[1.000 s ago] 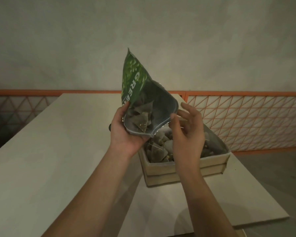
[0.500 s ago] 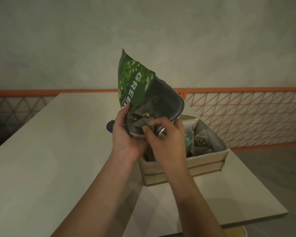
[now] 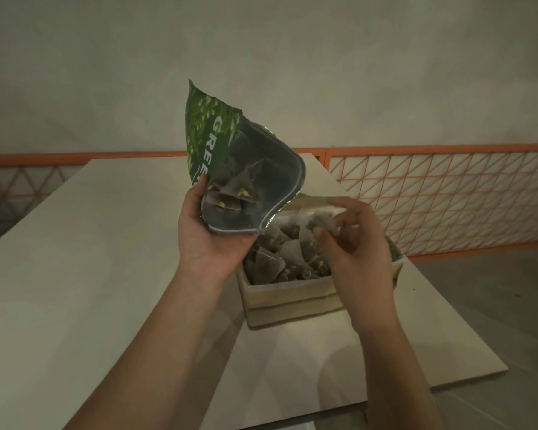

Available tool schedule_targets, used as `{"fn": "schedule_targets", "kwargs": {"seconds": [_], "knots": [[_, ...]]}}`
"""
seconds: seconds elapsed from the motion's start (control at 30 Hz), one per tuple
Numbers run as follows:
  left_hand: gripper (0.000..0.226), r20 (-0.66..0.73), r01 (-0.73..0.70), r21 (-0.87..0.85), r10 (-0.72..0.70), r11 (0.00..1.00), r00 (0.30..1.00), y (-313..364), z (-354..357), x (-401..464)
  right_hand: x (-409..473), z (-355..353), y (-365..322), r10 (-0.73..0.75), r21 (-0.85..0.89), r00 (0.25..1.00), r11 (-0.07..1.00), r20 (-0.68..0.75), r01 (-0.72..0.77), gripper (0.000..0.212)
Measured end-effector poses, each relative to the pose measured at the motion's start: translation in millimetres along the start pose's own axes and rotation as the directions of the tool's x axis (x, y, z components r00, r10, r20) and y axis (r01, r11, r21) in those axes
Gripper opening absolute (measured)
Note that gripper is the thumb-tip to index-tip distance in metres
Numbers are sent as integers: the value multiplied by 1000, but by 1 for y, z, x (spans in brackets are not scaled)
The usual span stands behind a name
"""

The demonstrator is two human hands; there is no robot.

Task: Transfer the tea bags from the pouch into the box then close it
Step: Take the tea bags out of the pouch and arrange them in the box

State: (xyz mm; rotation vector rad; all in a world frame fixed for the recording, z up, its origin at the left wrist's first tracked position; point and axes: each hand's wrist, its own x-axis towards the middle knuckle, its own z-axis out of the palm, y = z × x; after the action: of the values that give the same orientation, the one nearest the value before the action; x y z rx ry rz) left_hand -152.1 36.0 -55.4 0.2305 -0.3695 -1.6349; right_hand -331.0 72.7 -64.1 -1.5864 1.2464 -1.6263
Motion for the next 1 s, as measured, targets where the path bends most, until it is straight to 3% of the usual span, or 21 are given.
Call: {"fn": "schedule_targets", "kwargs": {"seconds": [0.13, 0.2, 0.27, 0.33, 0.47, 0.53, 0.63, 0.7, 0.83, 1.0], "knots": [[52, 7, 15, 4, -15, 1000, 1000, -6, 1, -1, -7, 0, 21, 0, -390, 985, 918, 171, 67, 5], [53, 5, 14, 2, -14, 1000, 1000, -7, 2, -2, -9, 0, 24, -26, -510, 975, 849, 220, 138, 25], [54, 10, 21, -2, -21, 1000, 1000, -7, 2, -4, -9, 0, 22, -144, -565, 967, 789, 210, 240, 42], [55, 14, 27, 2, -27, 1000, 1000, -7, 2, -5, -13, 2, 19, -216, -548, 959, 787, 183, 282, 42], [54, 14, 26, 7, -27, 1000, 1000, -6, 3, -6, -19, 7, 18, -107, -637, 942, 712, 319, 296, 45], [54, 17, 27, 10, -28, 1000, 999, -5, 4, -7, -18, 8, 16, -118, -661, 956, 699, 268, 272, 45], [53, 18, 15, 9, -16, 1000, 1000, -6, 6, -9, -15, 13, 1, -235, -482, 972, 849, 24, 217, 20], [55, 8, 3, 43, -3, 999, 1000, -7, 6, -10, -12, 20, -13, -275, -372, 958, 900, -81, 226, 14], [60, -23, -9, 88, 11, 996, 1000, -11, 6, -12, 3, 43, -33, -434, -531, 899, 749, 58, 396, 12], [52, -54, 6, 95, -1, 995, 999, -12, 7, -15, 20, 71, -31, -354, -826, 913, 439, 202, 353, 31]]}}
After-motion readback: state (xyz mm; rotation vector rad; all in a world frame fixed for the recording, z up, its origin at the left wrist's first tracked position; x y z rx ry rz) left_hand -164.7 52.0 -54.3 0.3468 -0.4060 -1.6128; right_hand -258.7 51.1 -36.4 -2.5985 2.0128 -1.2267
